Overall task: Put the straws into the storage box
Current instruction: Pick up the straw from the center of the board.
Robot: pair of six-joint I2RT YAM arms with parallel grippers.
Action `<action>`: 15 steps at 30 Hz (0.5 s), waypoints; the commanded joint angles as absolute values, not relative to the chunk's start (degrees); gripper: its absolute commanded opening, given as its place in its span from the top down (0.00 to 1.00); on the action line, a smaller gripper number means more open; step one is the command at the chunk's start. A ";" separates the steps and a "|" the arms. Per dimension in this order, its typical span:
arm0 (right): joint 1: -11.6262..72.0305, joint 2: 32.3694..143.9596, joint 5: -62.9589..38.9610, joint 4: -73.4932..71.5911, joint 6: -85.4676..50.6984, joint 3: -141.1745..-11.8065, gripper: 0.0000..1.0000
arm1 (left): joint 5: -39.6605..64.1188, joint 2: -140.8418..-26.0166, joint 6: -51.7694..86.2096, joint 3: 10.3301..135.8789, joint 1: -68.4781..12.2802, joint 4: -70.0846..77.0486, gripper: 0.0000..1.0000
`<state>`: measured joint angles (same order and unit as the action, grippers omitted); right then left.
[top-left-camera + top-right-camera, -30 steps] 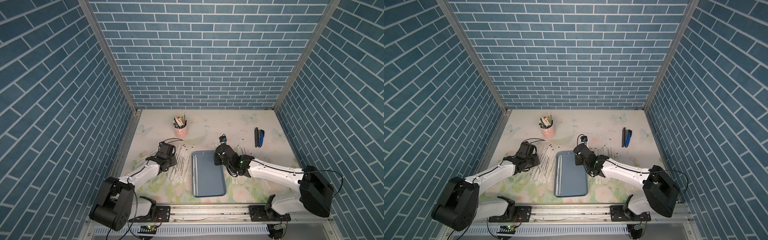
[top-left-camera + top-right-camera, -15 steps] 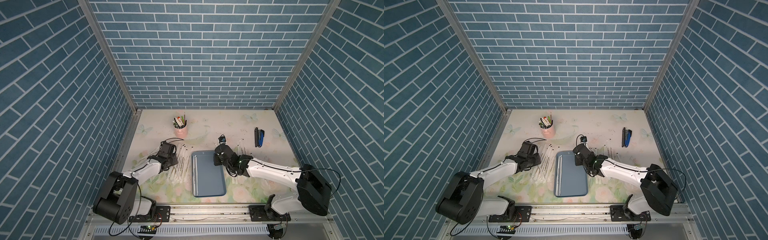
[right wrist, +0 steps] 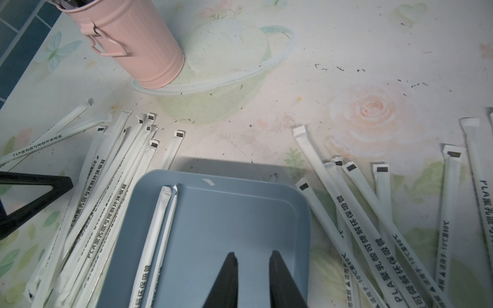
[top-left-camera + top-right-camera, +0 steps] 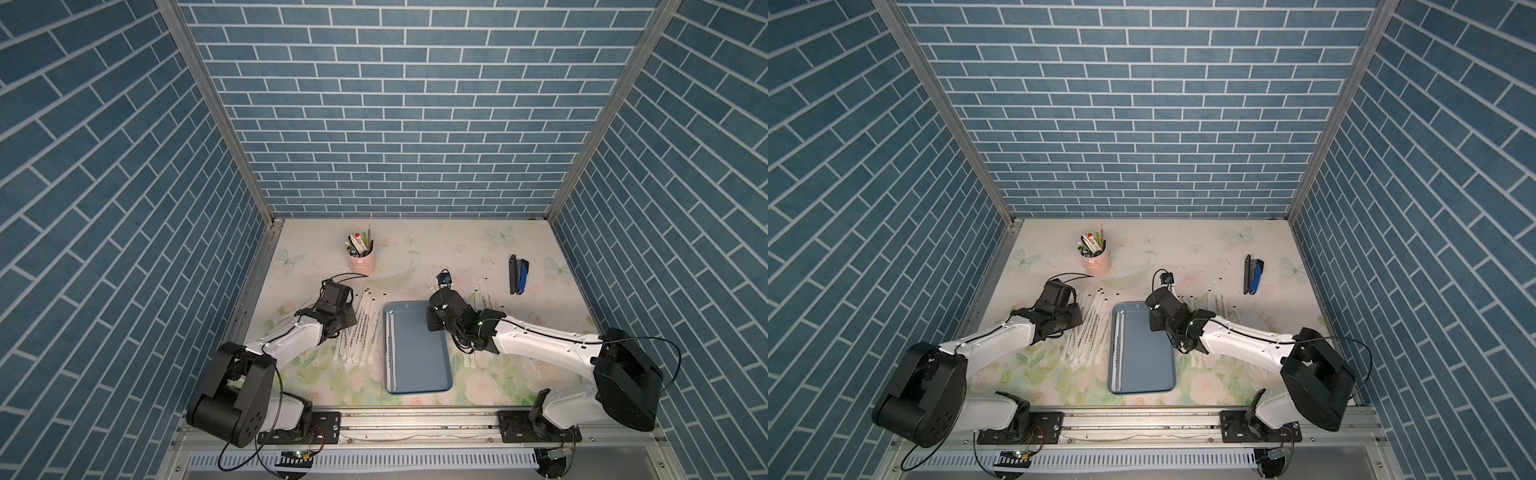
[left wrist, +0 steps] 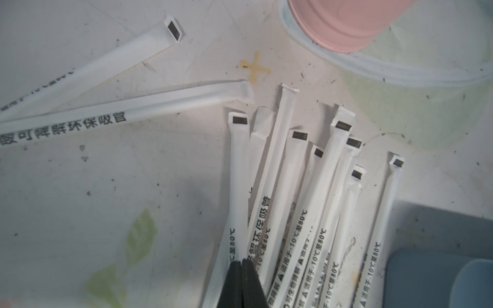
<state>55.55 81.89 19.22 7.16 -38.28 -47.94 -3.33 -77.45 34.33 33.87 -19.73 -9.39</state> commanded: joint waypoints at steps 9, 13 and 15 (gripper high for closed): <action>55.30 82.71 19.20 6.44 -38.28 -49.46 0.77 | -4.60 -75.00 34.66 33.40 -19.41 -11.71 0.76; 55.32 82.54 19.18 6.51 -38.23 -49.50 0.77 | -3.95 -76.51 35.07 32.36 -19.69 -10.21 0.77; 55.37 82.35 19.30 6.47 -38.32 -49.26 0.77 | -4.25 -77.13 34.99 32.13 -19.69 -10.10 0.79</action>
